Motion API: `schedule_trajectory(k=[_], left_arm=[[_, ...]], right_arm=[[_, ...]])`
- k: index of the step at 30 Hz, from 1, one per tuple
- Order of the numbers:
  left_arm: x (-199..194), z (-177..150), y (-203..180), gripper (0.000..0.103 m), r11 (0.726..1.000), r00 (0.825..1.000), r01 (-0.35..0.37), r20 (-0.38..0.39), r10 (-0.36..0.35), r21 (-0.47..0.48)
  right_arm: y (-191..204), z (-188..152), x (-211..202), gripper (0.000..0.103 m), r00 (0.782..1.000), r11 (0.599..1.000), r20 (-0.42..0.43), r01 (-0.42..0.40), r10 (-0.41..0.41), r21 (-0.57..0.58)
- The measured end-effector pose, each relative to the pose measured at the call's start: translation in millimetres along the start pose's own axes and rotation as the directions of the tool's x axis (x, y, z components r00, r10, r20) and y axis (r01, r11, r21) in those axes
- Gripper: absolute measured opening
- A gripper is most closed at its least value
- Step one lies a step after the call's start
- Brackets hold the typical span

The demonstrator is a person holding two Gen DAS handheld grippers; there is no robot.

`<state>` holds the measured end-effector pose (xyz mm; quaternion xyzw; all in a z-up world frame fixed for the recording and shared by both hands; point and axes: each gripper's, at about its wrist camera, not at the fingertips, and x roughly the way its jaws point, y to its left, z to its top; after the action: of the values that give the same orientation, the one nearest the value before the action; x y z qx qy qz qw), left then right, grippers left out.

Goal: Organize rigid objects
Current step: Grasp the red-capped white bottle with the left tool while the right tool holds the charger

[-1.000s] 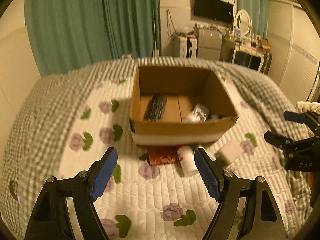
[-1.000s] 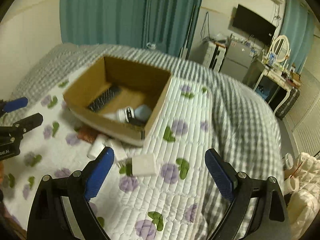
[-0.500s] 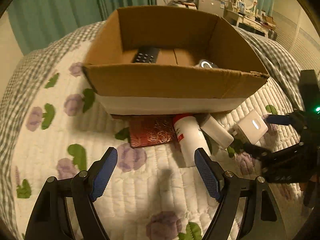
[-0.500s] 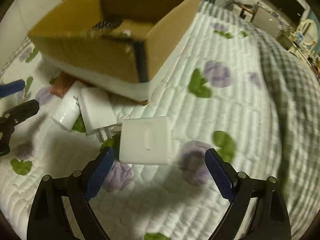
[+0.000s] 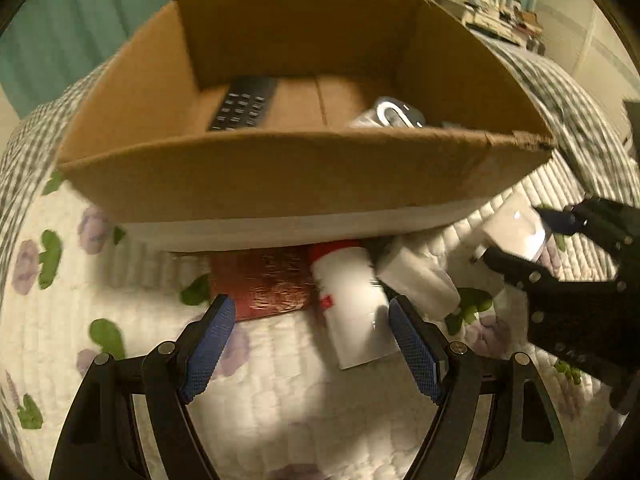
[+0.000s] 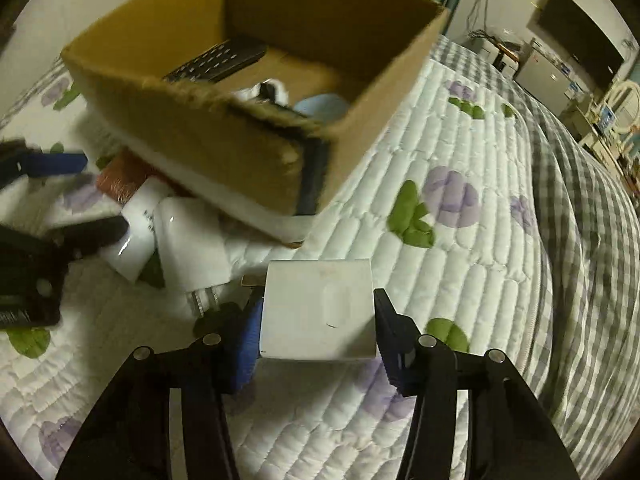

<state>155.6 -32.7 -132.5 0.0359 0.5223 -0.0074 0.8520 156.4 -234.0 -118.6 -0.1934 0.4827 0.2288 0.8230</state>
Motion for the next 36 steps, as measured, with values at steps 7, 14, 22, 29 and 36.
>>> schedule_trajectory(k=[7,14,22,29,36], left_arm=[[20,2,-23,0.055,0.998,0.999,-0.009,-0.053,0.012,0.057],[26,6,-37,0.045,0.991,0.996,-0.059,-0.059,0.066,0.122],[2,-13,-30,0.038,0.991,0.998,-0.047,-0.040,0.052,0.127],[-47,-34,-24,0.036,0.995,1.000,-0.001,0.008,0.000,0.104],[-90,-46,-4,0.036,0.998,0.997,0.058,0.043,-0.060,0.040]], right_arm=[[-18,-1,-1,0.051,1.000,0.999,-0.004,0.006,-0.005,0.032],[-19,4,-5,0.051,1.000,0.999,0.012,-0.001,0.001,0.043],[-8,0,-25,0.051,0.999,0.999,0.038,0.009,-0.011,0.033],[2,3,-59,0.051,0.997,0.999,0.059,0.040,-0.042,0.019],[17,14,-114,0.051,0.990,0.998,0.126,0.054,-0.057,0.029]])
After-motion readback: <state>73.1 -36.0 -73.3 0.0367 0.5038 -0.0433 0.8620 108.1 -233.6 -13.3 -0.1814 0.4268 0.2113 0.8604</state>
